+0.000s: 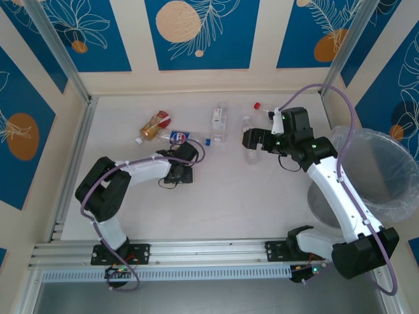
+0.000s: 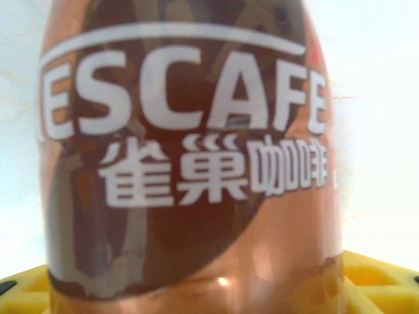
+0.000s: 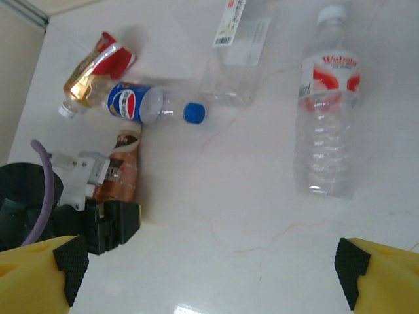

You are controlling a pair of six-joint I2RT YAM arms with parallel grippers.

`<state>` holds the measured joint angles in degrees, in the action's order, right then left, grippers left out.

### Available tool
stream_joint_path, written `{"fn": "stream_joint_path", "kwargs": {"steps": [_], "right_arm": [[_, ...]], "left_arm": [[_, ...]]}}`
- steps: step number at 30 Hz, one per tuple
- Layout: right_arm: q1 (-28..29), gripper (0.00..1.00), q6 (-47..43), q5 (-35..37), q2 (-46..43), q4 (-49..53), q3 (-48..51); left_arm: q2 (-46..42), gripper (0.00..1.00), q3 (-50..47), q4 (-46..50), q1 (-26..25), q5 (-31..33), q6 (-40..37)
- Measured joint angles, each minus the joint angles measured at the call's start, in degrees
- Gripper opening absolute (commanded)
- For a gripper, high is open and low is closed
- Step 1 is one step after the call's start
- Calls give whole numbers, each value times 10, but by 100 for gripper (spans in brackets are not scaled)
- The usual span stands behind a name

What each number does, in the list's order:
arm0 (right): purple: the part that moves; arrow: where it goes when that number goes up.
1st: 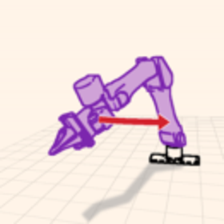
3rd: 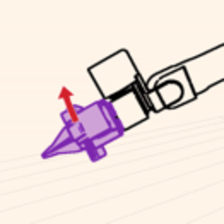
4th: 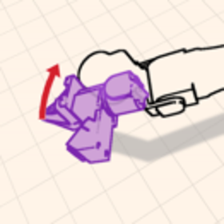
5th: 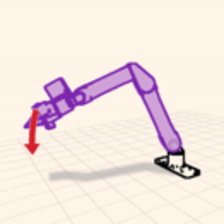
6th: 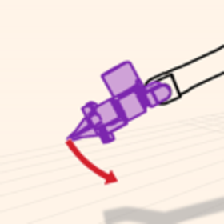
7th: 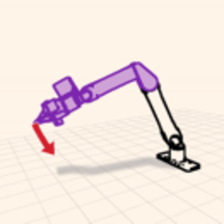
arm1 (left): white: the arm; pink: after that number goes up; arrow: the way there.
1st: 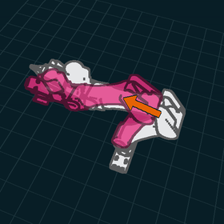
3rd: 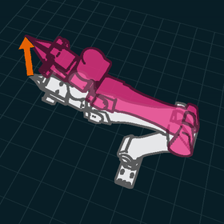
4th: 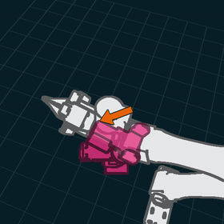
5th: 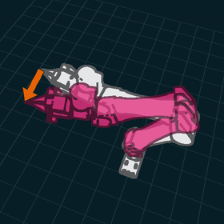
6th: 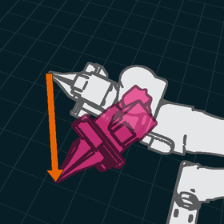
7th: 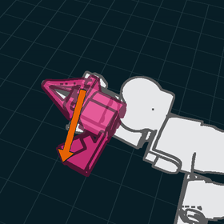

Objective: Put the plastic bottles in the bin

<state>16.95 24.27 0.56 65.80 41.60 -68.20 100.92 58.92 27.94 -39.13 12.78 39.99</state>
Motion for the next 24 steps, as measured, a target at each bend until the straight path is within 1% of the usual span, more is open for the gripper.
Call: {"fn": "stream_joint_path", "kwargs": {"steps": [2,4,9,19,24], "right_arm": [[2,99,8,-11,0,-5,8],[2,99,22,-25,0,-16,18],[4,100,48,-50,10,-31,24],[18,100,80,-55,27,-47,37],[36,100,120,-60,39,-52,58]], "left_arm": [[0,52,0,-1,0,0,0],[0,50,0,-2,-1,2,-1],[0,50,0,-6,-4,5,-8],[-26,46,-27,-43,-17,6,-43],[-50,46,-57,-78,-35,3,-63]]}}
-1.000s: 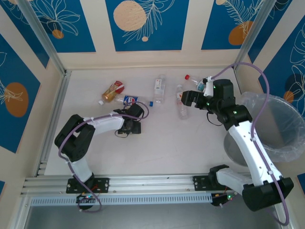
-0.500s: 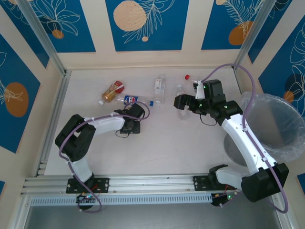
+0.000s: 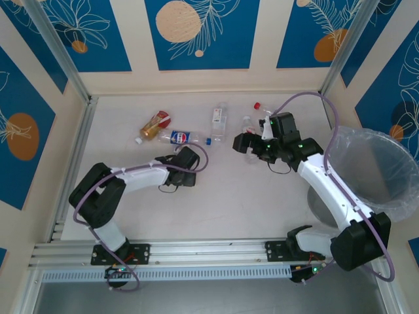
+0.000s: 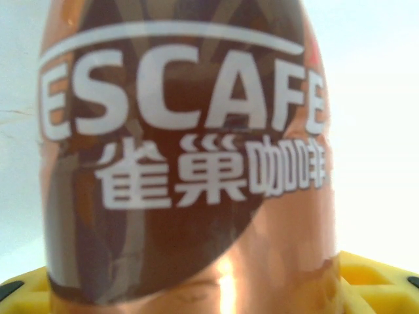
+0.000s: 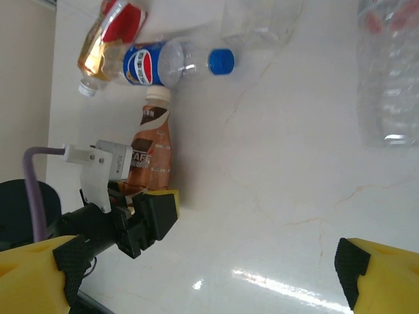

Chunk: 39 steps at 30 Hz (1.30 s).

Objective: Put the plastic bottles in the bin

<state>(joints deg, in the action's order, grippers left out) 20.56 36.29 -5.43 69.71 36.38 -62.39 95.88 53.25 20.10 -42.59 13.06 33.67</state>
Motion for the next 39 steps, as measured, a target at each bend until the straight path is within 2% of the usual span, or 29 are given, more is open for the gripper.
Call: {"fn": "stream_joint_path", "kwargs": {"steps": [6,17,21,28,33,39], "right_arm": [[31,100,73,-14,8,-62,67],[18,100,148,-75,10,-162,90],[8,95,154,-122,26,-187,82],[9,87,151,-207,105,-212,39],[12,76,139,-219,149,-211,-1],[19,69,118,-223,186,-207,-26]], "left_arm": [[-32,46,-36,-40,-27,-12,-22],[-119,47,-81,-116,-78,-17,-73],[-149,48,-97,-144,-87,-25,-92],[-172,48,-99,-171,-106,-41,-119],[-179,49,-99,-179,-115,-48,-130],[-189,49,-105,-191,-119,-51,-133]]}}
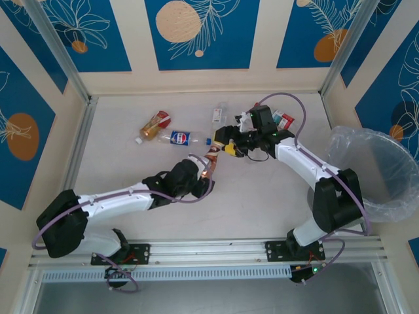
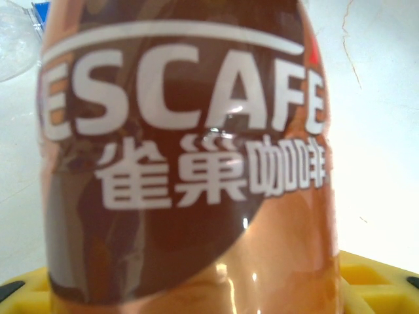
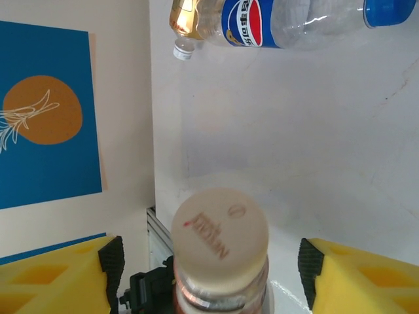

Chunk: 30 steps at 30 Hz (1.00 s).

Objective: Put the plastic bottles in the bin

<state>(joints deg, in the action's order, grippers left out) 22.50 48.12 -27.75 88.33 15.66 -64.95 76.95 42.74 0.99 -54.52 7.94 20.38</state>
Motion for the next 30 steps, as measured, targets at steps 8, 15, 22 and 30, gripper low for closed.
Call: {"fn": "stream_joint_path", "kwargs": {"steps": [8,15,22,30], "right_arm": [[15,62,-10,-6,31,-1,-10],[26,55,-13,-15,38,-16,-11],[26,43,-17,-10,36,-19,-8],[26,33,-17,-5,28,-26,2]], "left_arm": [[-3,49,-4,-7,0,-5,-7],[-2,49,-4,-11,0,-9,-4],[4,51,-4,-28,-1,-23,3],[4,59,-2,-31,-1,-30,5]]}}
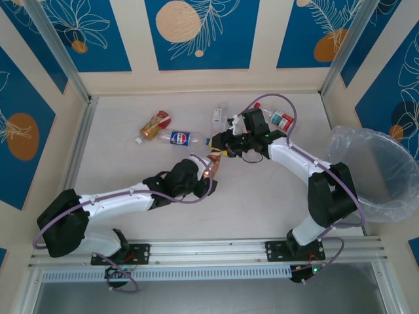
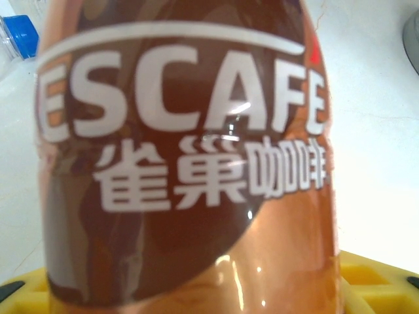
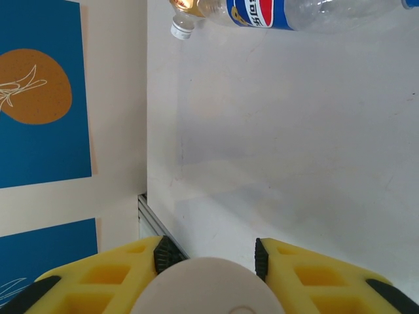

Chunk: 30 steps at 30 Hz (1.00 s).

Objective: Put the plastic bottles in the bin

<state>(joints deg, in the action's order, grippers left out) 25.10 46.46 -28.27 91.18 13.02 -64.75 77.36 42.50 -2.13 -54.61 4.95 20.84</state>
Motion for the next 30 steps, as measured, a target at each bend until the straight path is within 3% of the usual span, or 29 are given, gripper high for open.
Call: {"fn": "stream_joint_path", "kwargs": {"steps": [13,16,22,30], "right_arm": [[-6,29,-5,0,-55,-21,28],[-10,29,-21,9,-80,-19,30],[-18,29,-53,32,-134,-10,34],[-23,28,-78,65,-176,19,34]], "left_arm": [[-72,97,0,-5,-1,-56,-5],[-102,100,0,-4,-1,-56,-10],[-202,100,-43,-19,-1,50,-13],[-250,100,-75,29,3,294,88]]}}
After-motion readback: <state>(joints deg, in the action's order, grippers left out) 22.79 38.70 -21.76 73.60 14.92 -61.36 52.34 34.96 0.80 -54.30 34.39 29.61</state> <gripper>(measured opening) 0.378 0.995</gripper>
